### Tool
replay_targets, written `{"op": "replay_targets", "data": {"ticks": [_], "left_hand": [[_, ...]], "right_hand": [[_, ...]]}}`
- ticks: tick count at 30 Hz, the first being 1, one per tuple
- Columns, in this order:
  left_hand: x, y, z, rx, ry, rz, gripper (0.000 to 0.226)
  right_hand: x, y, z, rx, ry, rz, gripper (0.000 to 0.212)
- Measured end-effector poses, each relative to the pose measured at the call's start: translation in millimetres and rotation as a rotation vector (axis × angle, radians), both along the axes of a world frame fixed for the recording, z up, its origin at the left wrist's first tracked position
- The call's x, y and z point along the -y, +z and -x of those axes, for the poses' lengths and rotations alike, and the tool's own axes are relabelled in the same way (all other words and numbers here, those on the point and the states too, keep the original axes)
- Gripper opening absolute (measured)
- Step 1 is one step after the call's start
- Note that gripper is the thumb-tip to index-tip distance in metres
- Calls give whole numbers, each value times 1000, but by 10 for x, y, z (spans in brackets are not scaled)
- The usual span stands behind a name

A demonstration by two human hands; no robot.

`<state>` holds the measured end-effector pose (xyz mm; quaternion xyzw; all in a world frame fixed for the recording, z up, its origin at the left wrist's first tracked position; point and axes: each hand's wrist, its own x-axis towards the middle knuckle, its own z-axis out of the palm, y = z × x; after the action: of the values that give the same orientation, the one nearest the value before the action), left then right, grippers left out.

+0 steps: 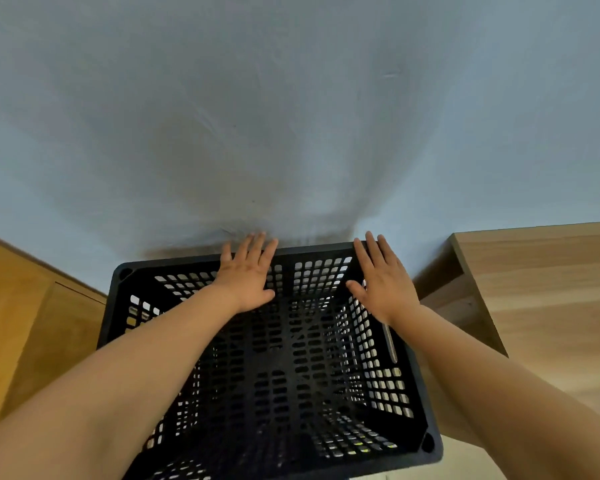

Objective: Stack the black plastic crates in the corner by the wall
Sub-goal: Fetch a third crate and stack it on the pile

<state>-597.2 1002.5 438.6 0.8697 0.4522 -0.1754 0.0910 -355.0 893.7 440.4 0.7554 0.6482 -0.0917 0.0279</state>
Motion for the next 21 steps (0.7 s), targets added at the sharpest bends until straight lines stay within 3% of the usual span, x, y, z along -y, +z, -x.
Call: {"op": "replay_targets", "data": {"ticks": [4,10,21], "left_hand": [[47,12,67,42,-32,-26,98],[278,109,153,181,-52,-58,86],[1763,461,-559,458,-738,88,62]], "right_hand": [[452,72,165,-122,-202,-31,76],[1357,233,530,-104,-471,-28,75],[2969,440,1311,-122,-1027,-25,81]]}}
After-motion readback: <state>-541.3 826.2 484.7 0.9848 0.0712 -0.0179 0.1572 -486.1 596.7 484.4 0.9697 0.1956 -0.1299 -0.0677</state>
